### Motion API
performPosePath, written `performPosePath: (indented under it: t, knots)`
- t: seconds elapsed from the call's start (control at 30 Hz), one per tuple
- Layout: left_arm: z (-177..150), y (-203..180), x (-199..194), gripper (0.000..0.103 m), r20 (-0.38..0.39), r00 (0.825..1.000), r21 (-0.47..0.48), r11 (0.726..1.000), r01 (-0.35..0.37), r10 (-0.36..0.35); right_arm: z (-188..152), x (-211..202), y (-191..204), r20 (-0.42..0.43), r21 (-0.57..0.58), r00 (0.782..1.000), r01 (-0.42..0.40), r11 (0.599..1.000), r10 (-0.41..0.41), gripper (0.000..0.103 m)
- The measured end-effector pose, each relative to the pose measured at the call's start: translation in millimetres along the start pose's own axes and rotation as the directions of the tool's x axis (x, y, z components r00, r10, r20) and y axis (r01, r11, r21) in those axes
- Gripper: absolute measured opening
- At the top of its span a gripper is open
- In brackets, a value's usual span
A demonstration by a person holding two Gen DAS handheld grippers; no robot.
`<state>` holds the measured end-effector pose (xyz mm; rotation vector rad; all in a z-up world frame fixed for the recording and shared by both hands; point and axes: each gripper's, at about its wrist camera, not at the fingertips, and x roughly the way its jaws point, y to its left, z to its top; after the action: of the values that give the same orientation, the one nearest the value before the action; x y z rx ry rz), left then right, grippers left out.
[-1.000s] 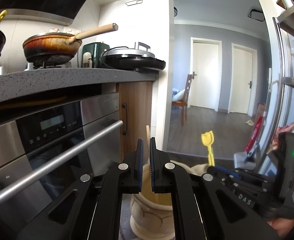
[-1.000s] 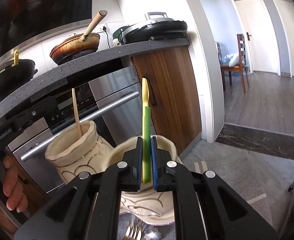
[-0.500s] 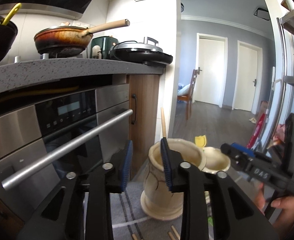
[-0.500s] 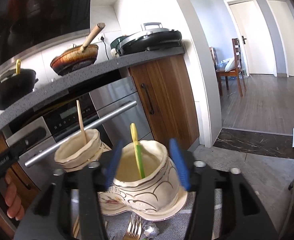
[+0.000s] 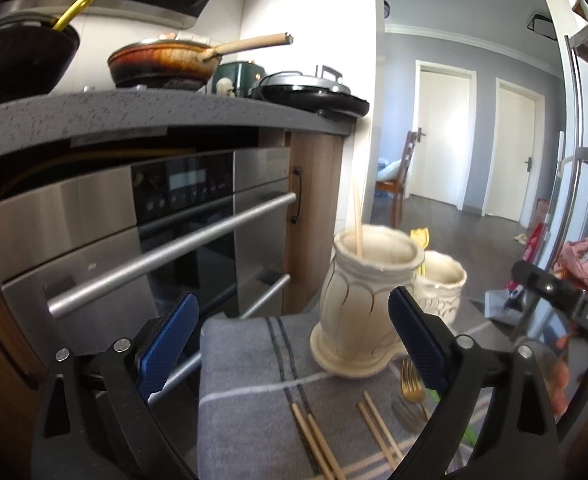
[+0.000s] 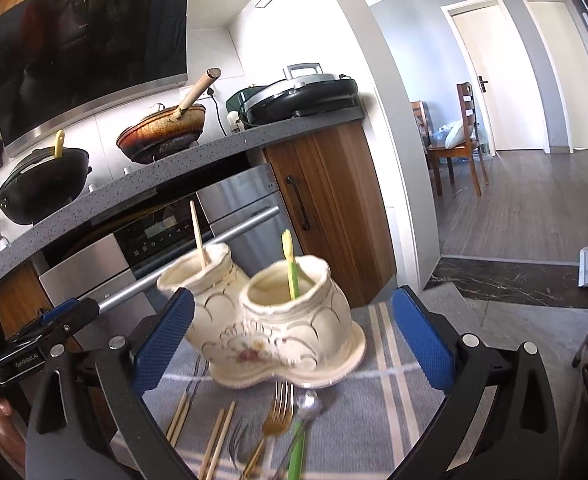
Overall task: Organize utensils
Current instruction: 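Drop the chopstick into the tall pot while the right tool inserts the green utensil, then withdraw both open tools from the holder back over the towel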
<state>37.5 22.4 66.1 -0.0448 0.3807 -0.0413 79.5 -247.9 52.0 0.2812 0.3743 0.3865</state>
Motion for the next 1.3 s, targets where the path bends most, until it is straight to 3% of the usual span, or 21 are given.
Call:
performPosePath:
  t: [0.4, 0.73, 1.3]
  knots:
    - [-47.2, 20.9, -7.6, 0.095, -0.164, 0.986, -0.023, 0.999, -0.045, 0.041, -34.1, -22.3, 7.2, -0.133, -0.098, 0.99, 0.044, 0.994, -0.057, 0.098]
    - [-77.8, 23.3, 1.0, 0.095, -0.3, 0.953, -0.003, 0.999, -0.054, 0.051, -60.4, -10.9, 17.5, -0.241, -0.194, 0.968, 0.023, 0.981, -0.07, 0.098]
    - [-102.8, 0.5, 19.7, 0.093, -0.459, 0.888, 0.04, 0.999, -0.008, 0.026, -72.3, 1.0, 19.6, -0.31, -0.244, 0.946, 0.014, 0.97, -0.092, 0.098]
